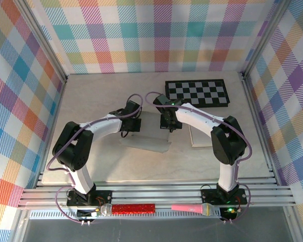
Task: Fold the paper box
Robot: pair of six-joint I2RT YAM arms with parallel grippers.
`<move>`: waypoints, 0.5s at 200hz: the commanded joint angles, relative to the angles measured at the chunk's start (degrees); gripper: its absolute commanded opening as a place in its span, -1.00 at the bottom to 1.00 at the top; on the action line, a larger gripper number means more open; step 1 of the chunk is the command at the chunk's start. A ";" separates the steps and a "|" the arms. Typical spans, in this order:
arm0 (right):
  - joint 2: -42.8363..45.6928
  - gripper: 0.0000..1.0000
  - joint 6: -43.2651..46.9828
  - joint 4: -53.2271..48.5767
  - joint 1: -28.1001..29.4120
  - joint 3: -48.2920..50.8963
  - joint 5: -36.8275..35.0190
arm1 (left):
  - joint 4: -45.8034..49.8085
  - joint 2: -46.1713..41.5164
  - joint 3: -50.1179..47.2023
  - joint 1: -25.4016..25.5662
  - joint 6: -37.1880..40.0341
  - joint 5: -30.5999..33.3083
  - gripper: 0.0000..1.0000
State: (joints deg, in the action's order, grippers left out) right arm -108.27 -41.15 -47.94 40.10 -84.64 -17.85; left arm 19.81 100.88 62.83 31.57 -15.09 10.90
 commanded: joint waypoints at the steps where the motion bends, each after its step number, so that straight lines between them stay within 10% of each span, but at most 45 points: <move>1: -1.24 -1.00 -0.77 -3.45 0.32 -2.06 0.97 | 4.19 -0.33 1.95 3.17 -6.86 14.91 -1.00; 78: -1.61 -1.00 -1.75 -4.26 0.39 -2.29 1.85 | -0.62 0.76 1.14 6.51 -9.19 15.54 -1.00; 100: -1.07 -1.00 -1.33 -4.18 0.40 -1.93 1.59 | -5.68 -0.60 -0.15 5.25 -5.62 7.60 -0.62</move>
State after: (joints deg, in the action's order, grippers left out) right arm -109.34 -41.80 -49.84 40.07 -85.49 -17.58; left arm 21.28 101.54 63.46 37.91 -22.98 23.94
